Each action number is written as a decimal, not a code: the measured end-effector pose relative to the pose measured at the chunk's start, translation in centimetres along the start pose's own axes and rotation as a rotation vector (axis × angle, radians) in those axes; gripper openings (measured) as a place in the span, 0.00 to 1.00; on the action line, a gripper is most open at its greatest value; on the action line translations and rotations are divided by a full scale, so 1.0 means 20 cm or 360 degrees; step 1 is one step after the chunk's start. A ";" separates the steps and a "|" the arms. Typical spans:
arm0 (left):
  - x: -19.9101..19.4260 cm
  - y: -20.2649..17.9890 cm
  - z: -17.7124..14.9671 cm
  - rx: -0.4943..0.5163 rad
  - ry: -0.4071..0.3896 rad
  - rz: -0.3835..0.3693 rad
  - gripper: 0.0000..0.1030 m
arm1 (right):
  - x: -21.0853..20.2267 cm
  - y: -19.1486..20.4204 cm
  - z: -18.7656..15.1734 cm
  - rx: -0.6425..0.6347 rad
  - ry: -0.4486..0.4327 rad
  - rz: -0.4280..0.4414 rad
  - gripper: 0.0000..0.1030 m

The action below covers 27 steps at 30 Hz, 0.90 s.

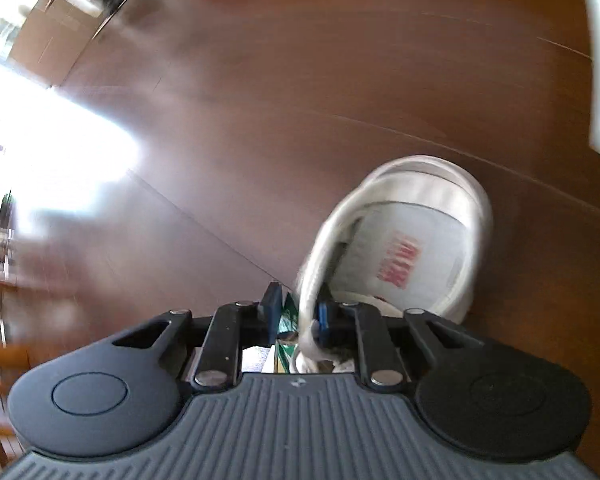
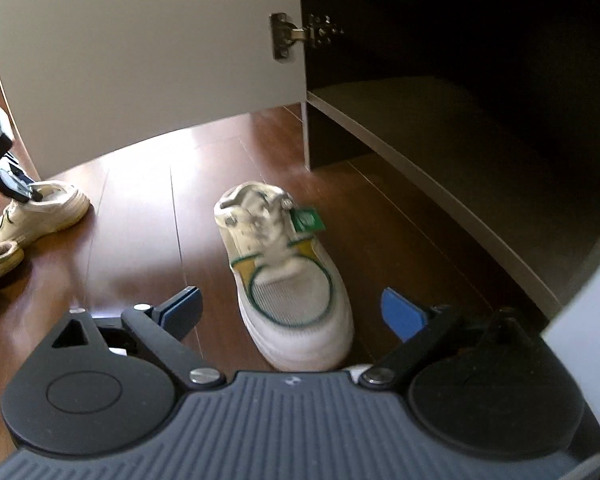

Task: Organize scattered shoes
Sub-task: 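Grasp the other white-green sneaker with the left gripper and lift it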

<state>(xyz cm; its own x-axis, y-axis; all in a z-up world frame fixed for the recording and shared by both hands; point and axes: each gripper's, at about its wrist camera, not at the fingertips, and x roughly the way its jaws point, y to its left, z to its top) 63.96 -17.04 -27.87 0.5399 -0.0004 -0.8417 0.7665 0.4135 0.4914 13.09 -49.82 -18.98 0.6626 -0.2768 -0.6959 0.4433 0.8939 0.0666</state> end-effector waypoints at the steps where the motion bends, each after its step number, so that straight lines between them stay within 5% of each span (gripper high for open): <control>1: 0.00 0.01 0.00 -0.0024 0.0003 0.0016 0.07 | -0.02 0.00 -0.01 -0.0003 0.0005 0.0003 0.92; 9: -0.35 0.25 -0.30 -0.0474 -0.0235 0.0349 0.05 | -0.12 0.00 -0.05 0.0124 -0.0042 0.0084 0.92; 14: -0.91 0.38 -0.47 -0.0829 -0.0346 0.0405 0.05 | -0.18 0.03 -0.04 0.0204 -0.0102 0.0180 0.92; 20: -1.24 0.12 -0.52 -0.0995 -0.0110 0.0051 0.06 | -0.28 0.10 -0.03 0.0296 -0.0164 0.0293 0.93; 27: -0.97 -0.51 -0.41 -0.0977 0.0172 -0.0592 0.08 | -0.36 0.12 -0.11 0.0322 -0.0070 0.0266 0.93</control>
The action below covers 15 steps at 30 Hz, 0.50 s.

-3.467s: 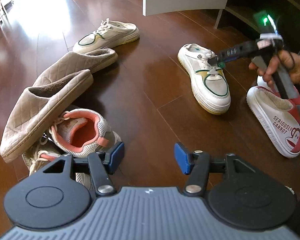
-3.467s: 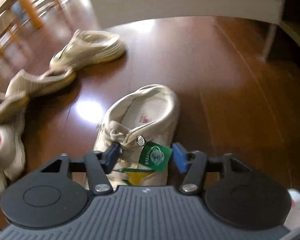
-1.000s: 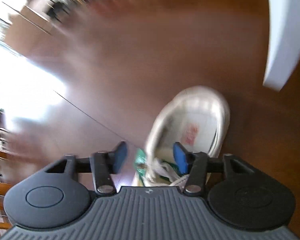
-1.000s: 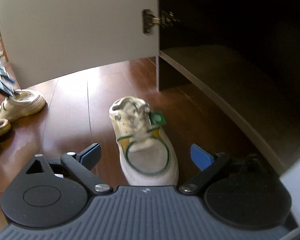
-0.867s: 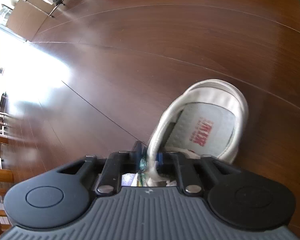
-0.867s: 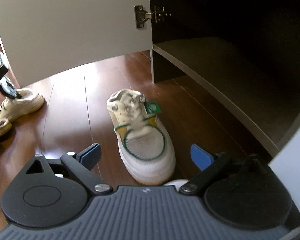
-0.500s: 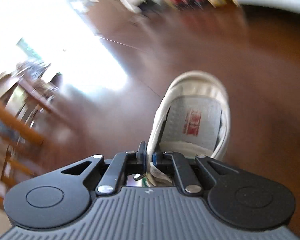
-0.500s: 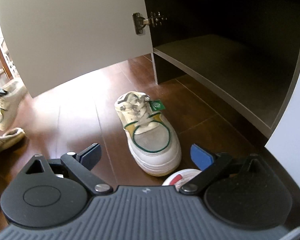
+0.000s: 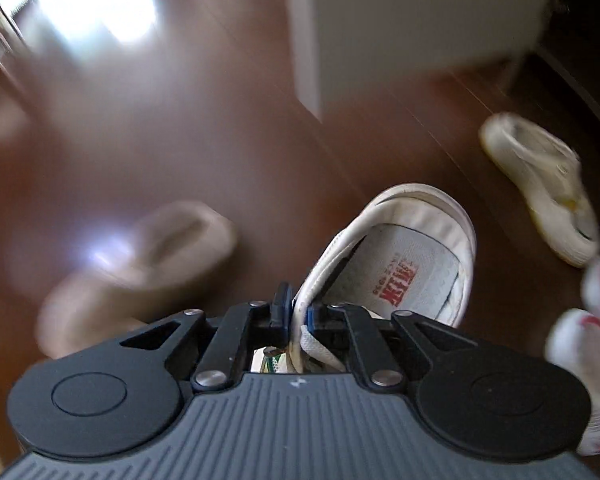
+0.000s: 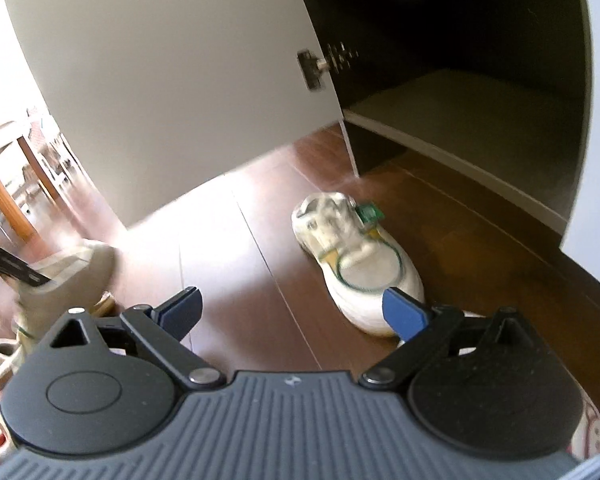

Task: Organize scattered shoes
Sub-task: 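Grasp the other white-green sneaker with the left gripper and lift it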

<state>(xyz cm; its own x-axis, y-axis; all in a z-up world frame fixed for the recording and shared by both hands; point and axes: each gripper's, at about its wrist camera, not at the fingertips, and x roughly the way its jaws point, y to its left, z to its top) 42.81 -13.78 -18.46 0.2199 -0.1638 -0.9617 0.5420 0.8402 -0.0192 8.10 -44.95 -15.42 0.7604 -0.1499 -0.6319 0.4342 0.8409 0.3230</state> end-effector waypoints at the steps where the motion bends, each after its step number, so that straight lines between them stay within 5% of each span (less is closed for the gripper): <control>1: 0.06 -0.03 -0.01 -0.0013 0.0028 -0.0042 0.08 | 0.00 0.00 -0.02 0.0005 0.0031 -0.0004 0.93; 2: 0.09 -0.07 -0.02 0.0015 0.0032 -0.0070 0.08 | 0.00 0.00 -0.03 0.0015 0.0068 0.0005 0.93; 3: 0.10 -0.11 -0.03 0.0085 0.0024 -0.0119 0.25 | 0.00 0.01 -0.06 0.0028 0.0122 0.0022 0.93; 5: 0.03 -0.14 -0.07 0.0220 -0.0029 -0.0201 0.25 | 0.01 0.05 -0.13 0.0051 0.0207 0.0057 0.94; 10: -0.42 -0.19 -0.41 0.0786 -0.0479 0.0213 0.50 | 0.14 0.22 -0.29 0.0092 0.0363 0.0171 0.94; 12: -0.57 -0.19 -0.56 0.0869 -0.0614 0.0356 0.54 | 0.25 0.38 -0.35 0.0055 0.0431 0.0258 0.94; 15: -0.70 -0.15 -0.75 0.0790 -0.0711 0.0428 0.57 | 0.41 0.67 -0.43 -0.0094 0.0455 0.0300 0.94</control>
<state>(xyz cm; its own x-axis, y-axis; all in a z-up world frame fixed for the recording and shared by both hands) 25.97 -6.23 -9.09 0.6510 -0.2693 -0.7097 0.7037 0.5647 0.4312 15.98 -30.38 -22.28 0.6548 0.1555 -0.7397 0.2639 0.8700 0.4165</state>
